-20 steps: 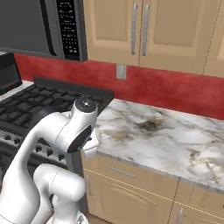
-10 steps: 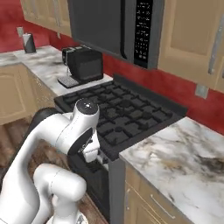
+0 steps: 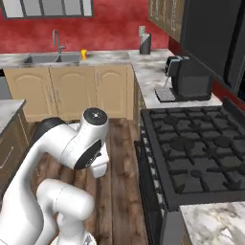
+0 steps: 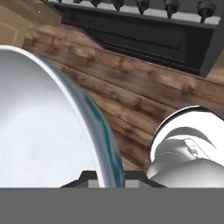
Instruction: Pick the cup and bowl from the counter and place them on the counter next to the sink.
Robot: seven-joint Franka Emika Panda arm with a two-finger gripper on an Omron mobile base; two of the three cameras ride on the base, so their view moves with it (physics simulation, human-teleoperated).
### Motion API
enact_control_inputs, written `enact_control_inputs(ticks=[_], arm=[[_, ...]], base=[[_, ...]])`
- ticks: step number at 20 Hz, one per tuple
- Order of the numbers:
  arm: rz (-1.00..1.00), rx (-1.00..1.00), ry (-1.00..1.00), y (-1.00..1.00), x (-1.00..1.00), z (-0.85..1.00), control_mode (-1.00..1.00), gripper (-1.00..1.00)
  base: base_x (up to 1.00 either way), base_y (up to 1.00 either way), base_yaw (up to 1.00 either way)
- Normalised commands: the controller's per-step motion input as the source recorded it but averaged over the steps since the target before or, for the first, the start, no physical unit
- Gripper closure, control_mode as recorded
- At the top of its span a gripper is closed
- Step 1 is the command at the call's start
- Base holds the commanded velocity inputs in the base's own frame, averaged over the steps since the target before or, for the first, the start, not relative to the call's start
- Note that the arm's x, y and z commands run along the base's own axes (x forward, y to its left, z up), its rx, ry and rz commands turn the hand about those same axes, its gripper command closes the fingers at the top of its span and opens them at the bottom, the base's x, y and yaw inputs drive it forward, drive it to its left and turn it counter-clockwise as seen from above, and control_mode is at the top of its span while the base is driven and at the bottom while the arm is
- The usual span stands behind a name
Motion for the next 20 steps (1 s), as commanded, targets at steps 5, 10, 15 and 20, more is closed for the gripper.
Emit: enact_control_inputs(ticks=[5,10,15,20], arm=[[0.0,0.0,0.0,0.0,0.0,0.0,1.0,1.0],[0.0,0.0,0.0,0.0,0.0,0.0,1.0,1.0],[0.0,0.0,0.0,0.0,0.0,0.0,1.0,1.0],[0.0,0.0,0.0,0.0,0.0,0.0,1.0,1.0]], base=[[0.57,0.0,0.6],[1.0,0.03,0.03],[1.0,0.12,0.0],[1.0,0.18,0.0]])
